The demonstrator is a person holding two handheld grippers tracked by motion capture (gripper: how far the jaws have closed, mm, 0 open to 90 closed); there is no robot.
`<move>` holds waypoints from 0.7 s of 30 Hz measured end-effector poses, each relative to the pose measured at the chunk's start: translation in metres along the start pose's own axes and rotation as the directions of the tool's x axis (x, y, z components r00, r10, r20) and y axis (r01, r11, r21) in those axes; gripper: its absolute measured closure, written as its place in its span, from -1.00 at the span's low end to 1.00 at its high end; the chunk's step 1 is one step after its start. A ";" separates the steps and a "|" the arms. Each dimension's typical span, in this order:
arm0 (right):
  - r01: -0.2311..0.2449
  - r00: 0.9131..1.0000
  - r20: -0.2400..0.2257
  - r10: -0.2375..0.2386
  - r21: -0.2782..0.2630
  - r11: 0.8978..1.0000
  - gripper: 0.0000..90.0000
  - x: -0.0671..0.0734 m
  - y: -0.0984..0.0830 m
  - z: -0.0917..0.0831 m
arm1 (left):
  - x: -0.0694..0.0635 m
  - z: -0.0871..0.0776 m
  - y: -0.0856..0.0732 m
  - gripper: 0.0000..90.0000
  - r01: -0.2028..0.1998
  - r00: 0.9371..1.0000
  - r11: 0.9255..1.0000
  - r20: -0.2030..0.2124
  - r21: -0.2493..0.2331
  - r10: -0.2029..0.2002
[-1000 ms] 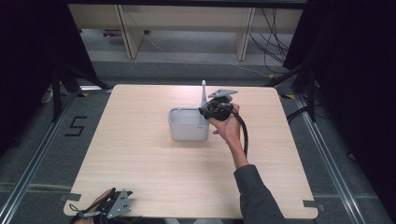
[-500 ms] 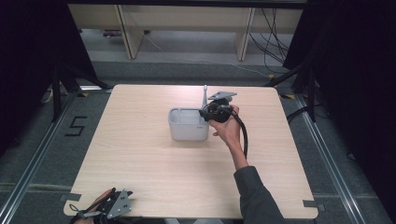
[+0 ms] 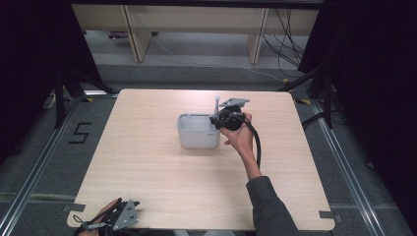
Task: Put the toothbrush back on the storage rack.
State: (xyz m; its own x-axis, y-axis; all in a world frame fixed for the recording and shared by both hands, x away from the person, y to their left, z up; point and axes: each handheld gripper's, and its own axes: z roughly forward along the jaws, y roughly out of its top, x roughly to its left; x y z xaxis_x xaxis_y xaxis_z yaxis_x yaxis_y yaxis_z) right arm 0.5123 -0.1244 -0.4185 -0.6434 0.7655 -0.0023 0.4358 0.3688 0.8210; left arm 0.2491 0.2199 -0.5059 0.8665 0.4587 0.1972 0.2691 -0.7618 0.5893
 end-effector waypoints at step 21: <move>-0.039 0.999 -0.010 0.038 -0.056 0.998 -0.11 0.004 0.005 -0.018 | -0.001 0.001 0.000 -0.64 0.003 1.000 1.000 0.002 -0.002 -0.003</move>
State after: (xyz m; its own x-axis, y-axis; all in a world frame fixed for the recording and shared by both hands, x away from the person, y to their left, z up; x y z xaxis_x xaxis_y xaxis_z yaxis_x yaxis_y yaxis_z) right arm 0.5005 -0.1291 -0.4042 -0.6329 0.7735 0.0350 0.4244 0.3088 0.8512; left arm 0.2489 0.2194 -0.5066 0.8666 0.4599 0.1938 0.2710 -0.7596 0.5912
